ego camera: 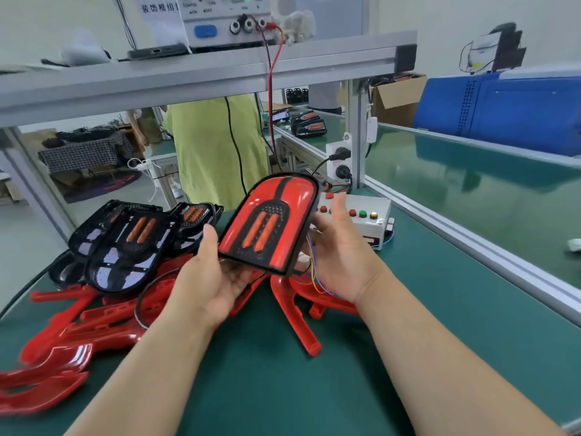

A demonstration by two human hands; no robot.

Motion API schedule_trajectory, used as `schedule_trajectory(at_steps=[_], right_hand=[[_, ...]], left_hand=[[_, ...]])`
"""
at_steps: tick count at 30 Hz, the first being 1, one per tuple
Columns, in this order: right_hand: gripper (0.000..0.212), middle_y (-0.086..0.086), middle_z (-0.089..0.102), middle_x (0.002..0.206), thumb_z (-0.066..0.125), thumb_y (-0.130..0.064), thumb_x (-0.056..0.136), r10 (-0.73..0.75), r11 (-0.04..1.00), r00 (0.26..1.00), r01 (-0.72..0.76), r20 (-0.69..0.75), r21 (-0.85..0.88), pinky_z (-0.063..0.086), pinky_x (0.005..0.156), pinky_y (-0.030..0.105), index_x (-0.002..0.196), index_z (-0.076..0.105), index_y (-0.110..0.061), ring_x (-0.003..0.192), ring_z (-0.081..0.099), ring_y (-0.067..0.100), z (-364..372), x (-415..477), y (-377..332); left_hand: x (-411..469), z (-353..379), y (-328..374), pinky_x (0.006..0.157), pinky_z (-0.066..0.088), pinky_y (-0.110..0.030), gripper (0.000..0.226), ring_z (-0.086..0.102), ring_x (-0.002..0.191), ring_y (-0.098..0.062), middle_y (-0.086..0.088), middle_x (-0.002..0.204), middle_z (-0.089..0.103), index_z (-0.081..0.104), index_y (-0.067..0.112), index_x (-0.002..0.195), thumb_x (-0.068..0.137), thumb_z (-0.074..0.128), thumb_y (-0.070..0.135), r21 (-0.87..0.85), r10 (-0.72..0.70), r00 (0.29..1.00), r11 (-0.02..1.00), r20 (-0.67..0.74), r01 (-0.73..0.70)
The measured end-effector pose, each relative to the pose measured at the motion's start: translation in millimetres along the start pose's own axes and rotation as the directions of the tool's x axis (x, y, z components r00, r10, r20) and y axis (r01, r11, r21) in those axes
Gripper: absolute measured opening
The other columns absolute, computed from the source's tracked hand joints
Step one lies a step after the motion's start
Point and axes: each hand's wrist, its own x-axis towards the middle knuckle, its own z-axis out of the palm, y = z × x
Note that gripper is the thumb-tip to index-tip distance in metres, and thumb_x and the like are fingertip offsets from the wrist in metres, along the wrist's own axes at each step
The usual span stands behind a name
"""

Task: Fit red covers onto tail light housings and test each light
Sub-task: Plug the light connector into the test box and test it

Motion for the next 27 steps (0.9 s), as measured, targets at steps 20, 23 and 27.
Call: schedule_trajectory(at_steps=[20,23,27], right_hand=[[0.066,0.003,0.055,0.142,0.043,-0.087,0.071,-0.318,0.726,0.842,-0.080,-0.437,-0.683,0.039,0.111,0.046,0.096,0.064,-0.030,0.128,0.053,0.024,-5,-13,-27],[0.050,0.002,0.053,0.126,0.042,-0.075,0.088,-0.427,0.623,0.788,-0.098,-0.443,-0.776,0.042,0.091,0.029,0.079,0.056,-0.028,0.101,0.056,0.014,-7,-13,-26],[0.061,-0.004,0.043,0.114,0.046,-0.069,0.090,-0.513,0.565,0.748,-0.074,-0.420,-0.822,0.042,0.104,0.047,0.066,0.058,-0.014,0.115,0.050,0.021,-9,-13,-23]], left_hand=[[15,-69,28,0.070,0.049,-0.039,0.025,0.062,0.076,-0.031,-0.006,0.073,0.067,0.068,0.017,0.080,0.092,0.053,0.033,0.954,0.463,0.885,0.284,-0.046,-0.099],[19,-65,13,0.083,0.049,-0.037,0.023,0.063,0.096,-0.029,-0.003,0.090,0.070,0.072,0.019,0.089,0.093,0.057,0.036,0.988,0.368,0.928,0.115,0.052,-0.101],[22,-61,7,0.084,0.048,-0.036,0.024,0.060,0.102,-0.026,0.001,0.097,0.066,0.073,0.020,0.101,0.087,0.068,0.039,0.995,0.389,0.919,0.056,0.059,-0.087]])
